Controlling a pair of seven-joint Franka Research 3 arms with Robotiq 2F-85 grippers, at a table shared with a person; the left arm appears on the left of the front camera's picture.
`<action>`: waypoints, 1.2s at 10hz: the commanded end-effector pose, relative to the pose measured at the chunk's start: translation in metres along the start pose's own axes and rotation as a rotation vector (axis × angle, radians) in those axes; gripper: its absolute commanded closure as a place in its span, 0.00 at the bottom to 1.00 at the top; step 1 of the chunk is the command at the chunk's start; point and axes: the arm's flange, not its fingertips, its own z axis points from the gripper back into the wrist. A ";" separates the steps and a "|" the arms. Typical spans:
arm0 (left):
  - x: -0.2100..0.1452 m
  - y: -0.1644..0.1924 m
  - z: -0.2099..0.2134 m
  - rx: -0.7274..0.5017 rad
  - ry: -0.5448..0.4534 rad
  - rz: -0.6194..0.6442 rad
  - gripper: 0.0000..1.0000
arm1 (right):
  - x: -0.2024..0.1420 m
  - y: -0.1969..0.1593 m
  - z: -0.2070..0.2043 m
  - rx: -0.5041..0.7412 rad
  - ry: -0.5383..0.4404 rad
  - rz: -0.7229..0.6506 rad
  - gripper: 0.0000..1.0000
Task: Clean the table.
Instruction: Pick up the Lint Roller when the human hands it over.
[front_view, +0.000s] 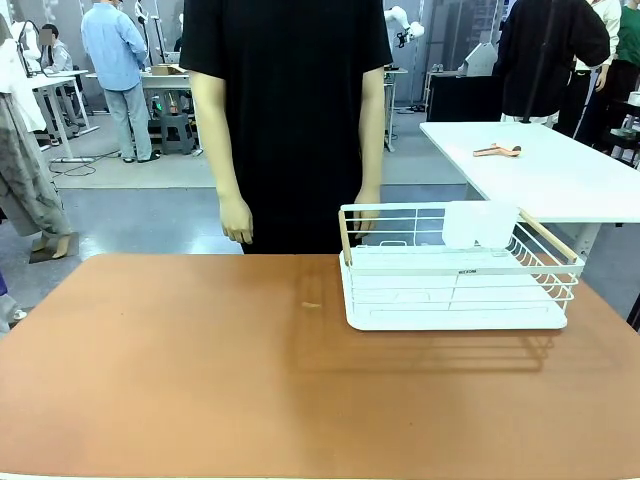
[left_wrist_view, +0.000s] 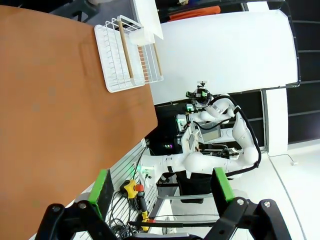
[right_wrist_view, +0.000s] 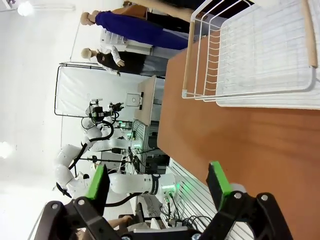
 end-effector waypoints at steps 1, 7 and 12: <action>-0.007 -0.008 0.012 0.020 -0.006 -0.034 0.00 | -0.004 -0.006 0.010 0.016 -0.002 0.027 0.00; -0.004 -0.004 0.009 0.010 -0.022 -0.008 0.00 | -0.003 -0.006 0.009 0.005 -0.016 -0.002 0.00; -0.004 -0.004 0.009 0.010 -0.022 -0.008 0.00 | -0.003 -0.006 0.009 0.005 -0.016 -0.002 0.00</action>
